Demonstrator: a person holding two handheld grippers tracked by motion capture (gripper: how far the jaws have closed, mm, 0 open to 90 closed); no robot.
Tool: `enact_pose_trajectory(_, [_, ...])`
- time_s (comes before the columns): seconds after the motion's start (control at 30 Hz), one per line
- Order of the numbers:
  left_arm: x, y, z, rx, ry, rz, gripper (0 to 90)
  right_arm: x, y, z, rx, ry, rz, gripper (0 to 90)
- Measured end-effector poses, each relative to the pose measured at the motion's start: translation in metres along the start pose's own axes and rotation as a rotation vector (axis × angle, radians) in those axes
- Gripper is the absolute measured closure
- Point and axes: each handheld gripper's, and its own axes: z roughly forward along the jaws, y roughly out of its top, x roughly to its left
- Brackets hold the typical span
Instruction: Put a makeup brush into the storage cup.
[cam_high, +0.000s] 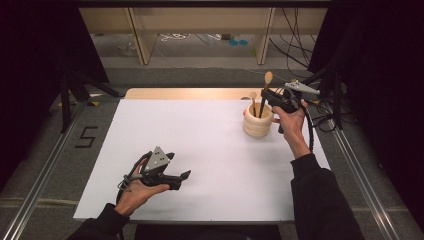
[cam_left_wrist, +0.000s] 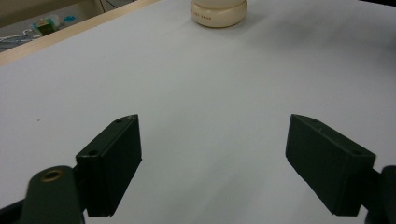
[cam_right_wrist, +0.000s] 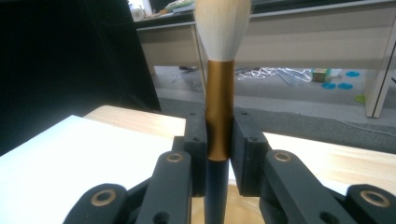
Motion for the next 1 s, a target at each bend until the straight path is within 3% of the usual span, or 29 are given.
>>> enact_pose_trajectory(1.0, [0.000,0.000,0.000,-0.001,0.001,-0.011,18.5,0.001,-0.019,0.011,0.079,0.003,-0.016,77.6])
